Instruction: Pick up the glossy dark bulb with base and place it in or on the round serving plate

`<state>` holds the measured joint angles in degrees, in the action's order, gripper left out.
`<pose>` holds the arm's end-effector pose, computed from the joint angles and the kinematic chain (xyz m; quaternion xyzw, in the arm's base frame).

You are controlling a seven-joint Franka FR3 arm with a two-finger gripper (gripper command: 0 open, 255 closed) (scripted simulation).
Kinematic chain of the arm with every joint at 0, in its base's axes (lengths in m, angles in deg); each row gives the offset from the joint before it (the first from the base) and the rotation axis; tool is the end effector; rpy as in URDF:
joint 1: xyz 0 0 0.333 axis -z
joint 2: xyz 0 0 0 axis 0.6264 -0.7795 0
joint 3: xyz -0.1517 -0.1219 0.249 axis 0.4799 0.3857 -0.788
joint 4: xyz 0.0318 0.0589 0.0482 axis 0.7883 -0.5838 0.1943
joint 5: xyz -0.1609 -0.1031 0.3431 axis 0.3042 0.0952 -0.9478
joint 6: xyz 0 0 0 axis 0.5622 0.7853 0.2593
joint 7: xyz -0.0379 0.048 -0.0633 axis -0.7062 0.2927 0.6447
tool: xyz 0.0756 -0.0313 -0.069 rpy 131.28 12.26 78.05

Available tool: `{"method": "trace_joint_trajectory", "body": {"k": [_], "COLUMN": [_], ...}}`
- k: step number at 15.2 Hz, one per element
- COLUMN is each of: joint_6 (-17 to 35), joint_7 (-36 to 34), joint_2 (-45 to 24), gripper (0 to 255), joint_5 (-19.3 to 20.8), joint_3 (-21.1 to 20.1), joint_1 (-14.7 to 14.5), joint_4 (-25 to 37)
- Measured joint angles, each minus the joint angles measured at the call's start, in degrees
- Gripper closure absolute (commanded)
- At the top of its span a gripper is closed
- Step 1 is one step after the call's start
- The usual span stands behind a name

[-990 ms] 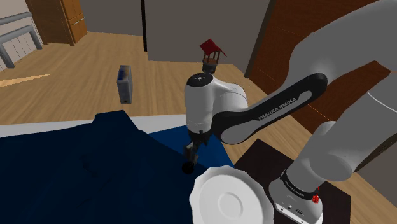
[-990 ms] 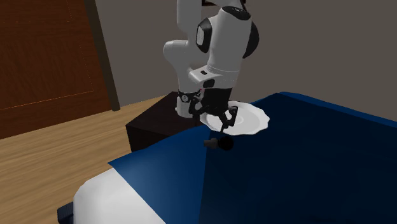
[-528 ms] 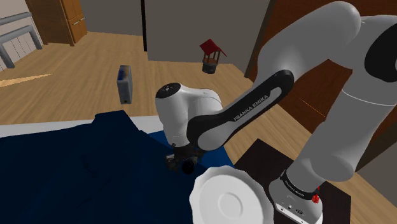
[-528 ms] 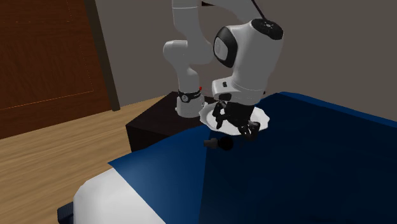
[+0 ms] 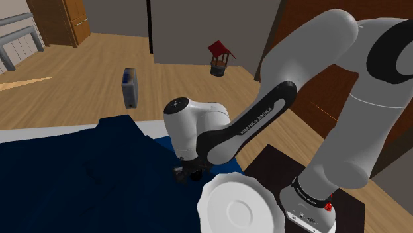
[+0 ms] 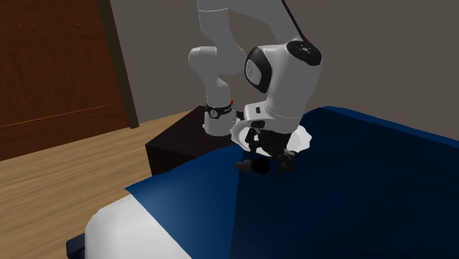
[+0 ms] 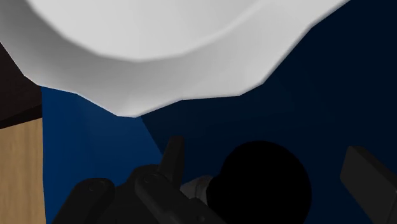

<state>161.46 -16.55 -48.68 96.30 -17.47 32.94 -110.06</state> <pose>0.3695 0.3266 0.2628 0.9712 -0.1961 -0.0763 0.1122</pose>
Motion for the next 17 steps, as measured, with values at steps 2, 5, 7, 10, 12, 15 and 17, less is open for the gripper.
{"method": "trace_joint_trajectory", "body": {"k": [2,5,7,10,12,15,17], "joint_6": [0.14,0.17,0.24,0.39,0.41,0.24,-0.1], "joint_7": [-0.06,-0.07,-0.06,-0.05,-0.11,-0.27,0.04], "joint_2": [-0.08,-0.1,-0.06,-0.05,-0.14,-0.28,0.19], "gripper": [0,0,255,255,255,255,255], "joint_5": [0.07,0.09,0.07,0.11,0.22,0.36,-0.08], "joint_3": [0.02,0.03,0.0,-0.03,-0.03,0.0,-0.08], "joint_1": [-0.01,-0.01,-0.03,-0.06,-0.09,-0.16,0.0], "joint_4": [-0.07,-0.08,0.0,0.14,0.16,0.33,0.18]}}
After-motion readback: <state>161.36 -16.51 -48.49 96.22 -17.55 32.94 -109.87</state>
